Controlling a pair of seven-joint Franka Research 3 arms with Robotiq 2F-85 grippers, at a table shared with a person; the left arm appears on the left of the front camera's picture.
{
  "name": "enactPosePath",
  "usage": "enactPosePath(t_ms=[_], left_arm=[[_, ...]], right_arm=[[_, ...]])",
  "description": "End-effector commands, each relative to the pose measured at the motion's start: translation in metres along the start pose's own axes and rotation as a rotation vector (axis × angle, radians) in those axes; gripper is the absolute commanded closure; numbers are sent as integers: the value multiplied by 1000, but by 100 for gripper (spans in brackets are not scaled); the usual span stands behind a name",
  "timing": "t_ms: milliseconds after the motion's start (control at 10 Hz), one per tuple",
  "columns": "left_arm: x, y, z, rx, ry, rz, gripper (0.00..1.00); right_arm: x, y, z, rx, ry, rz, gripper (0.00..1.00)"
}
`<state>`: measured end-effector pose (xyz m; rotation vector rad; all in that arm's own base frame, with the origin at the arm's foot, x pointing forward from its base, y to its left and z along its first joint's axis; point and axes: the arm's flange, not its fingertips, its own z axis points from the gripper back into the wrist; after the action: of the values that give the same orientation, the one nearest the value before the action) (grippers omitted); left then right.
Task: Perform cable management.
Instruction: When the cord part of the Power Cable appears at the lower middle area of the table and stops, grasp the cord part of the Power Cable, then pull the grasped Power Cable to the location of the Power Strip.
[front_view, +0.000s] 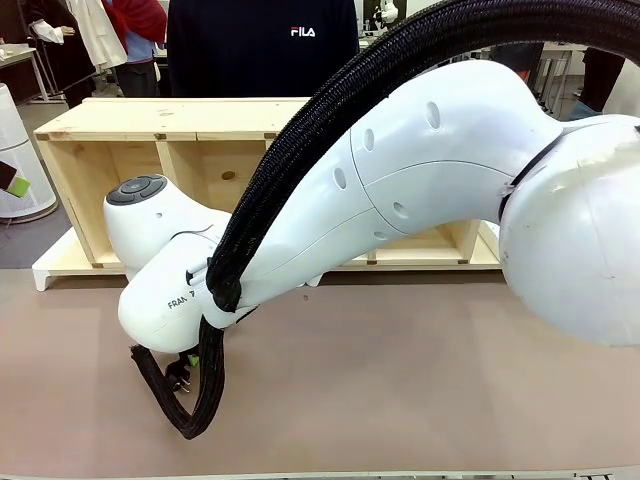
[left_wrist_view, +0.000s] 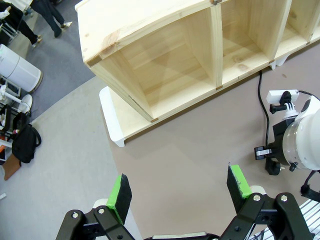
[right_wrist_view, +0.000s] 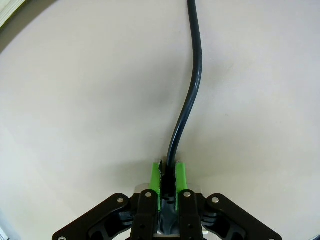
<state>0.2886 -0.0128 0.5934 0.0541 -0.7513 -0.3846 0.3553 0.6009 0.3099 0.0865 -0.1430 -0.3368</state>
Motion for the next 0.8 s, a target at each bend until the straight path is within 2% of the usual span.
enactPosePath(t_ms=[0,700], left_arm=[[0,1,0,2,0,1,0],[0,1,0,2,0,1,0]], right_arm=[[0,0,0,-2,0,-2,100],[0,0,0,-2,0,-2,100]])
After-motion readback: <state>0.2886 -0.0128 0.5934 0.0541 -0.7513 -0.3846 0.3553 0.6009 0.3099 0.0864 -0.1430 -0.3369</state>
